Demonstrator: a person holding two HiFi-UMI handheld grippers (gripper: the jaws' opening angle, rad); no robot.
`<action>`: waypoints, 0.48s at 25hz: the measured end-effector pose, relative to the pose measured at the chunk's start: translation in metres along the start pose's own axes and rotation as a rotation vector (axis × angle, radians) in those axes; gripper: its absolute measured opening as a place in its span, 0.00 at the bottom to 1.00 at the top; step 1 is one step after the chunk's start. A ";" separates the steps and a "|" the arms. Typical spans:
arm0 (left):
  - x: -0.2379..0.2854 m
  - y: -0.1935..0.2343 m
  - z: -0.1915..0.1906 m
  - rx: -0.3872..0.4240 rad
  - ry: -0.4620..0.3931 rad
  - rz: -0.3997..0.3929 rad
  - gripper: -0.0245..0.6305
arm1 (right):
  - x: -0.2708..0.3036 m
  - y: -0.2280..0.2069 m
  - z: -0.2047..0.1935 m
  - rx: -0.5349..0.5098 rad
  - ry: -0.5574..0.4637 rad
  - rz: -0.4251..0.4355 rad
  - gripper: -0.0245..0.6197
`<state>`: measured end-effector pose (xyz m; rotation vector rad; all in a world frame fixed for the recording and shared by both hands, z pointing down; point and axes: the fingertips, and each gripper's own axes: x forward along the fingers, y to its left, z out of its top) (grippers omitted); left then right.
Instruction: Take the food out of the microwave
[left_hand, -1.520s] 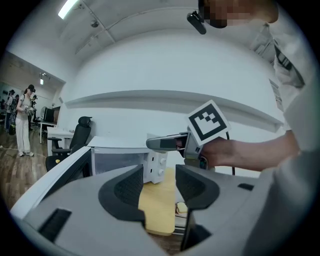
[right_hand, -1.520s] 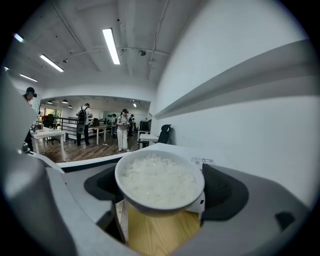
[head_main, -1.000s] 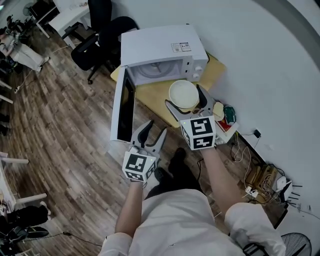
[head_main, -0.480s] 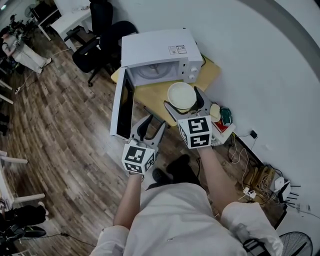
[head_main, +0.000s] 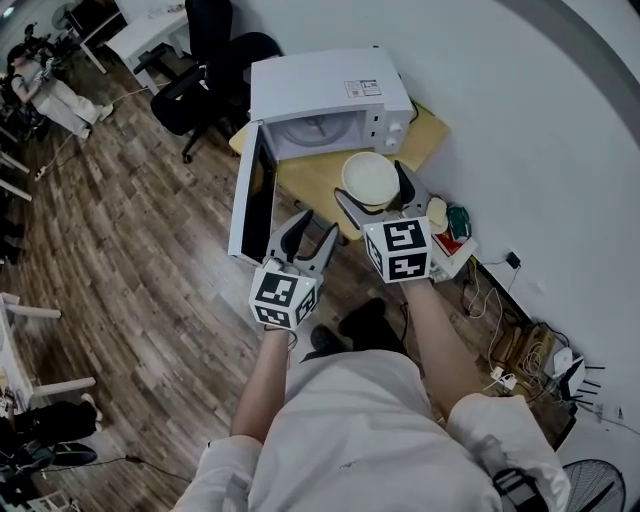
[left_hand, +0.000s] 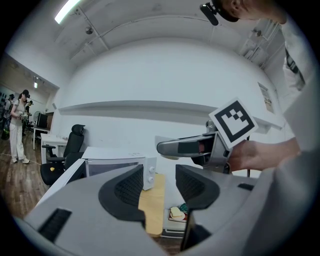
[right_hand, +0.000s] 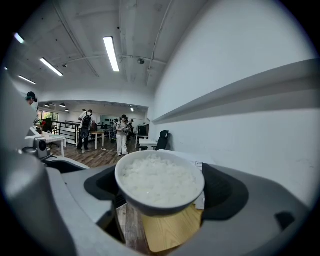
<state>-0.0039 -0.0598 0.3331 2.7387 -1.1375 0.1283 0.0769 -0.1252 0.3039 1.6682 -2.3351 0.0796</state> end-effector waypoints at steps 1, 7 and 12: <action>0.000 0.000 0.000 0.001 0.000 0.000 0.34 | 0.000 0.000 0.000 0.000 -0.001 -0.001 0.81; -0.005 0.004 0.002 0.003 -0.002 -0.002 0.34 | -0.001 0.005 0.002 0.004 -0.004 0.000 0.81; -0.005 0.004 0.002 0.001 -0.002 -0.001 0.34 | -0.001 0.005 0.001 0.005 0.000 -0.001 0.81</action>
